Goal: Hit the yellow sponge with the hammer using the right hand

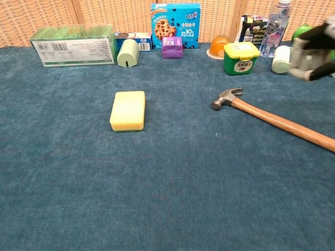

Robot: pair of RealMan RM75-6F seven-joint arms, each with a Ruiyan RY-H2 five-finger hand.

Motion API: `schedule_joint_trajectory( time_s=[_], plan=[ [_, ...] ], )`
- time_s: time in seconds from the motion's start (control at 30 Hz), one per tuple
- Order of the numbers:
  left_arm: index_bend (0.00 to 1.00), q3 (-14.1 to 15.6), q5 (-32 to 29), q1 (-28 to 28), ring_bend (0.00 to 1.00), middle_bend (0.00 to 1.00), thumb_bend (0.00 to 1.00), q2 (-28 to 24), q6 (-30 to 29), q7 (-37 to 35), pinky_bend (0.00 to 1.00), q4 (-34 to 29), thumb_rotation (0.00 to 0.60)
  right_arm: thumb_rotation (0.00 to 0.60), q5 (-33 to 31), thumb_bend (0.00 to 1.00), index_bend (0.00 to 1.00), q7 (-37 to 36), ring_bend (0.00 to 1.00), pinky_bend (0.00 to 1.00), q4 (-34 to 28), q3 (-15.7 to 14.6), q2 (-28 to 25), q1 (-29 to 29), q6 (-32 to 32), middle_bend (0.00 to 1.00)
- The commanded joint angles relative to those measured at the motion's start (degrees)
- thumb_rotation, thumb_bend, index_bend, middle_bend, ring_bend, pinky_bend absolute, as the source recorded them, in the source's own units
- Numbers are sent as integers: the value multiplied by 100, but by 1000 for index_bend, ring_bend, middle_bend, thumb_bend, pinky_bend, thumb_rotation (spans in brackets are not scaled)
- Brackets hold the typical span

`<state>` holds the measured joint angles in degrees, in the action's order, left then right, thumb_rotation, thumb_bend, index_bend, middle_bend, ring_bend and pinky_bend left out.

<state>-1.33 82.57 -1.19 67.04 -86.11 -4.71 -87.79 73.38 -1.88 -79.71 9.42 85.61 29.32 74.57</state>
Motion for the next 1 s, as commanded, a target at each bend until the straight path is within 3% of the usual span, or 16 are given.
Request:
schedule_joint_trajectory(
  time_s=[0.03,0.5,1.0],
  plan=[
    [356,-12,-15,-5,119,274,224,22,-9,-1,133,21,600,600,205,392,631,179,747,682,65,-188,-171,-353,351,718],
    [355,12,101,-24,119,274,224,285,-107,-38,133,233,600,600,315,393,640,530,739,681,-214,-685,-733,-1533,1192,720],
    [355,67,155,-102,119,274,225,351,-191,28,133,254,600,600,524,392,640,211,710,636,-162,-805,-925,-2374,1836,720]
  ],
)
